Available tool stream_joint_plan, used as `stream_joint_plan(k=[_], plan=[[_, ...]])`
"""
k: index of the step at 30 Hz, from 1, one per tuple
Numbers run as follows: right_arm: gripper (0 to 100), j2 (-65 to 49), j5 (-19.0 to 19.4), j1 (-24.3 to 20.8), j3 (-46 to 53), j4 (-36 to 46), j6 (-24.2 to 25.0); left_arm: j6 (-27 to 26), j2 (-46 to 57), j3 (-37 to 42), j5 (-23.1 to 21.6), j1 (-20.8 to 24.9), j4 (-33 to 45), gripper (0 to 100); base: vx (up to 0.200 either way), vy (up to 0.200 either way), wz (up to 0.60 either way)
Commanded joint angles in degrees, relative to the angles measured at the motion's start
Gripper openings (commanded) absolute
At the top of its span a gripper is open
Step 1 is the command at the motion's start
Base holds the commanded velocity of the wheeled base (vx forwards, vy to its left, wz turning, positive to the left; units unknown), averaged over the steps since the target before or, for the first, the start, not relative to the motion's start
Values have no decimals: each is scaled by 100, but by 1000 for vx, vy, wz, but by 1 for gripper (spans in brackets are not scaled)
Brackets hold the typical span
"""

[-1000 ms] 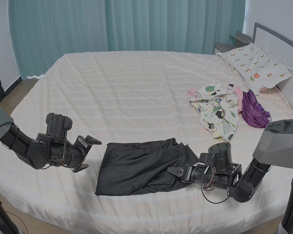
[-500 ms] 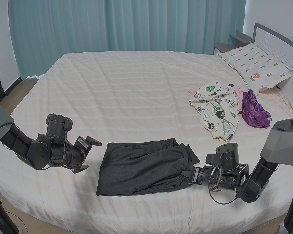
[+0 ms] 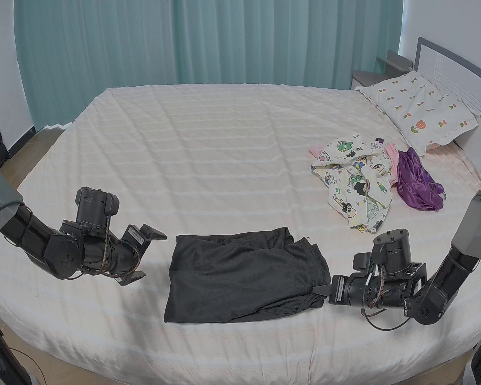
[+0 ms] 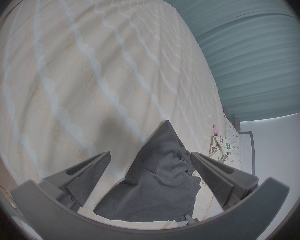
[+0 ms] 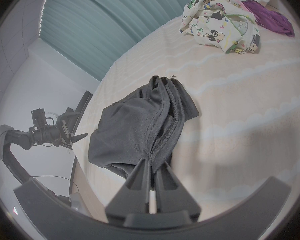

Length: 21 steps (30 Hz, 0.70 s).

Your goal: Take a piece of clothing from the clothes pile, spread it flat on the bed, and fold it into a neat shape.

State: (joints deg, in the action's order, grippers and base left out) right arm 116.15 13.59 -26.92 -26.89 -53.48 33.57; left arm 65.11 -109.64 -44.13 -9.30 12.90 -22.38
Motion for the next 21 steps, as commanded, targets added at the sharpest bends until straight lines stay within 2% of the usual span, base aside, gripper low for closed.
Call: stream_joint_plan(k=[1,10,14,21], plan=[[100,364,-15,64,-44,-40,-158,2,-13,10,-1,2,-3,100,0,0,0],[100,-260,3,398,-246,48,-158,2,-13,10,-1,2,6,100,0,0,0],[100,-260,-6,574,-800,338,-149,10,4,45,-1,2,-3,100,0,0,0],[100,487,-50,442,-2101,918,-123,10,4,115,-10,11,-3,100,0,0,0]])
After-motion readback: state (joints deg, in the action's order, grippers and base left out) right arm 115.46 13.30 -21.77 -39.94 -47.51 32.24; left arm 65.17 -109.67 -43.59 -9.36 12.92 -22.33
